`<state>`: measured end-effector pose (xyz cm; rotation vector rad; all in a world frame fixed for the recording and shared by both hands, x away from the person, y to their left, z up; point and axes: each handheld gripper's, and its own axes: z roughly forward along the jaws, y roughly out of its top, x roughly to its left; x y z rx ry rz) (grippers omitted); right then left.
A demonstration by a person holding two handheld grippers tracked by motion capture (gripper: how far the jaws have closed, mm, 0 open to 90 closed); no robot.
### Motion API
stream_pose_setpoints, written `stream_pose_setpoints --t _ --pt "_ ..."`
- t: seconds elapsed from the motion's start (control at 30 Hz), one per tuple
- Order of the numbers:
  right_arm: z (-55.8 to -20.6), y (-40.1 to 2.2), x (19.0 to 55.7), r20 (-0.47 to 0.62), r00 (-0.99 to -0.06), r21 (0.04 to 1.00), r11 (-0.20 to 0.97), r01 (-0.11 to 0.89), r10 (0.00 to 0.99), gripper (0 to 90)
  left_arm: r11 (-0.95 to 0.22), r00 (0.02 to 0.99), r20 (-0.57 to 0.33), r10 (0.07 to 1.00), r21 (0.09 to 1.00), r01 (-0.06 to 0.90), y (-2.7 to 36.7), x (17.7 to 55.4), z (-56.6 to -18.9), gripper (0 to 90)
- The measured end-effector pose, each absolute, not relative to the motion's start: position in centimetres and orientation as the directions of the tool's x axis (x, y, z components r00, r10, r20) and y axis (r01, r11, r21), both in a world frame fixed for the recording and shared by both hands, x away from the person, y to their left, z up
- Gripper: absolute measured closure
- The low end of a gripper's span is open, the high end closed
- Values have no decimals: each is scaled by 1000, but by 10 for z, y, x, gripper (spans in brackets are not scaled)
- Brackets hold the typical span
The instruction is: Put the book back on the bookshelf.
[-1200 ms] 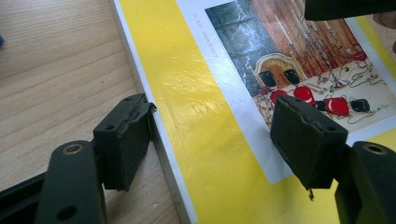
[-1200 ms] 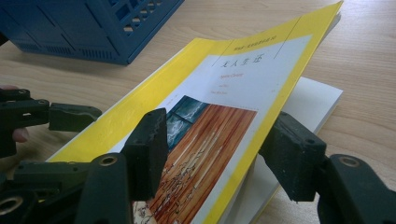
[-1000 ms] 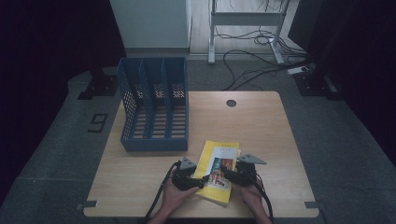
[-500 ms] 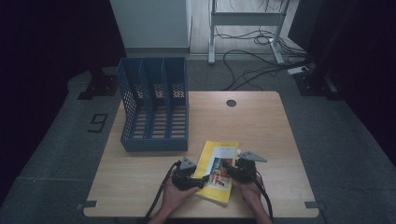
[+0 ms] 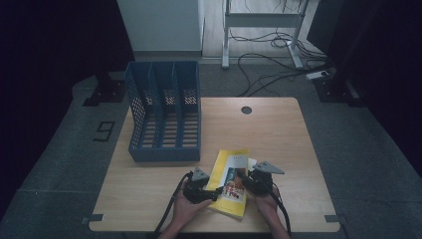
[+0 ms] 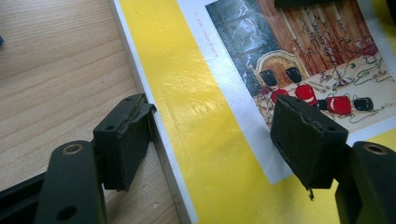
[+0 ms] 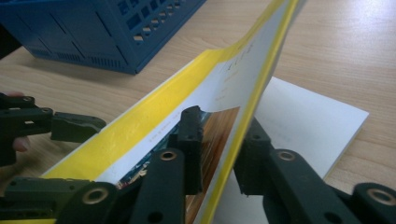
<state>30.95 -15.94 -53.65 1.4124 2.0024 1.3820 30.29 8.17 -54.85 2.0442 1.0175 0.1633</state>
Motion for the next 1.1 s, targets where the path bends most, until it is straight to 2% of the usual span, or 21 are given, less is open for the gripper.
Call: stream_pose_setpoints --t 0.23,0.8,1.1 --pt "-534 -158 311 274 -464 851 13 526 842 818 -337 673 -230 703 725 600 82 305 -548 268" --pt "-524 -159 307 308 -489 870 -34 491 817 846 -312 692 -288 662 733 604 87 313 -546 224" --pt "-509 -161 299 299 -524 891 -38 452 797 852 -272 689 -326 647 745 609 91 315 -541 234"
